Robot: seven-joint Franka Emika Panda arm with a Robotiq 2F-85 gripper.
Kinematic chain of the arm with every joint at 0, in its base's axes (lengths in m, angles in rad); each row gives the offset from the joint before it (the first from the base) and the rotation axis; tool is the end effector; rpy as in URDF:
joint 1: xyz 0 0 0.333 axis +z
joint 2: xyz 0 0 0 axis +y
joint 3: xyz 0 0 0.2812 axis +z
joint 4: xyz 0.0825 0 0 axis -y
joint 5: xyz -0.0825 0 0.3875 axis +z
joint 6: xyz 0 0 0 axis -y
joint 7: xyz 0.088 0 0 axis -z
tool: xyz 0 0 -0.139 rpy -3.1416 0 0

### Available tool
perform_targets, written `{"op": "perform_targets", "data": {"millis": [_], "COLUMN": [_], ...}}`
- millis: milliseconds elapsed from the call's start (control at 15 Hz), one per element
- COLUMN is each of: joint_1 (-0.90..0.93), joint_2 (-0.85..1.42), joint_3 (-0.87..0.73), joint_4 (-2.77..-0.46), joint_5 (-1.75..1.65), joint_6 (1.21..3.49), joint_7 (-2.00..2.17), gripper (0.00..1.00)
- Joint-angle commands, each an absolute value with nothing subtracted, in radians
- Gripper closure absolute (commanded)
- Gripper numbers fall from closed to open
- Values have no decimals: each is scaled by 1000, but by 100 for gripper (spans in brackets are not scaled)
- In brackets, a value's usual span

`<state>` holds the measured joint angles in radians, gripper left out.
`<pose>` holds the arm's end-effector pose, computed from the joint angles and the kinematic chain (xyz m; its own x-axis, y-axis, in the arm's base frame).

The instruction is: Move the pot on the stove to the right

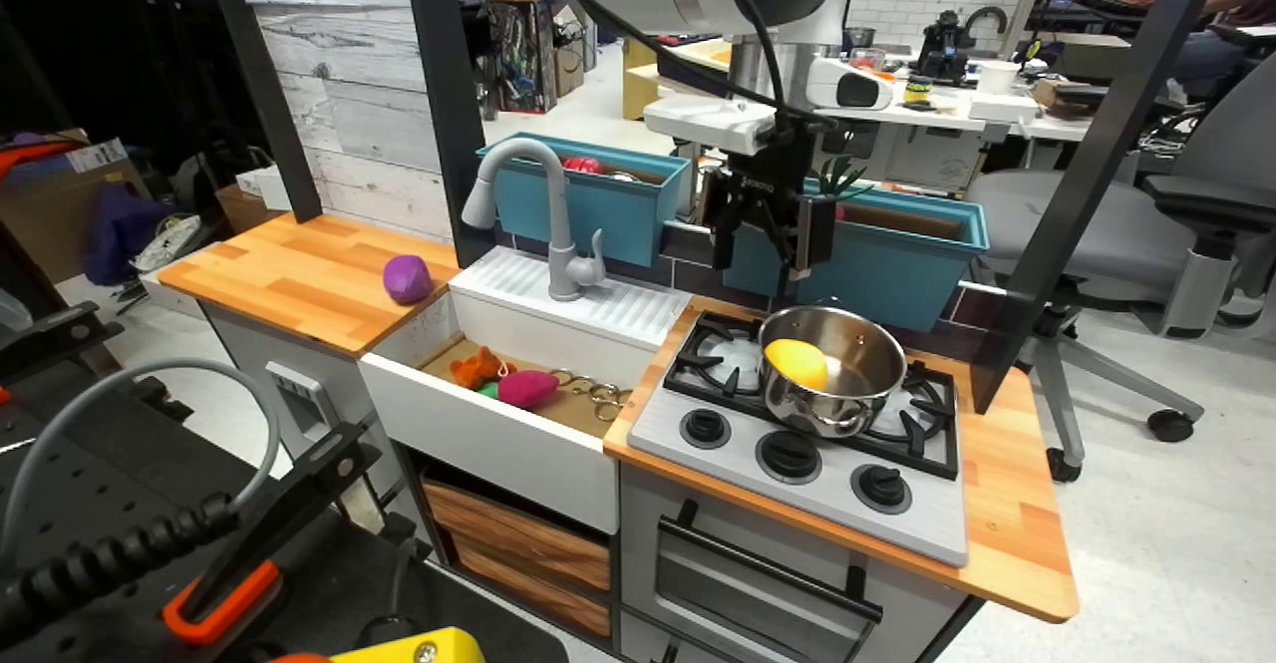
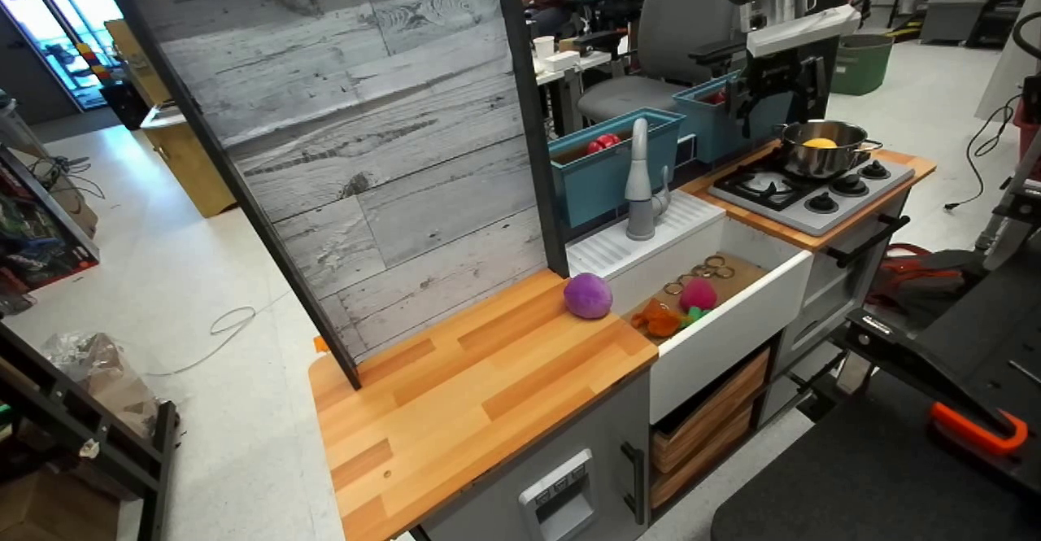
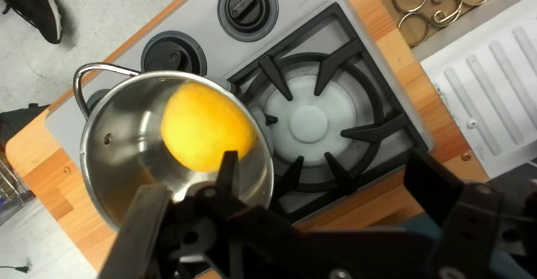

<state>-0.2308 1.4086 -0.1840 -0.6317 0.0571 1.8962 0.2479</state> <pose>0.7048 -0.2355 0.0509 0.8474 -0.5215 -0.0997 -0.5038 -0.8490 0.1595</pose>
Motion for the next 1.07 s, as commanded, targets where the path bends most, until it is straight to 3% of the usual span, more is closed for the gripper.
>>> {"op": "perform_targets", "data": {"millis": [0,733,933,1000], "joint_1": [-189,-85,-105,-92], "joint_2": [1316,1092,997,1115], "joint_3": [-199,-157,-95,-129], "joint_4": [-796,-1320,-1458,-1297], "joint_5": [28,5,30,2], "joint_6": [1934,2342,2323,2310], "joint_7": [196,123,85,148], "gripper": [0,0,0,0]}}
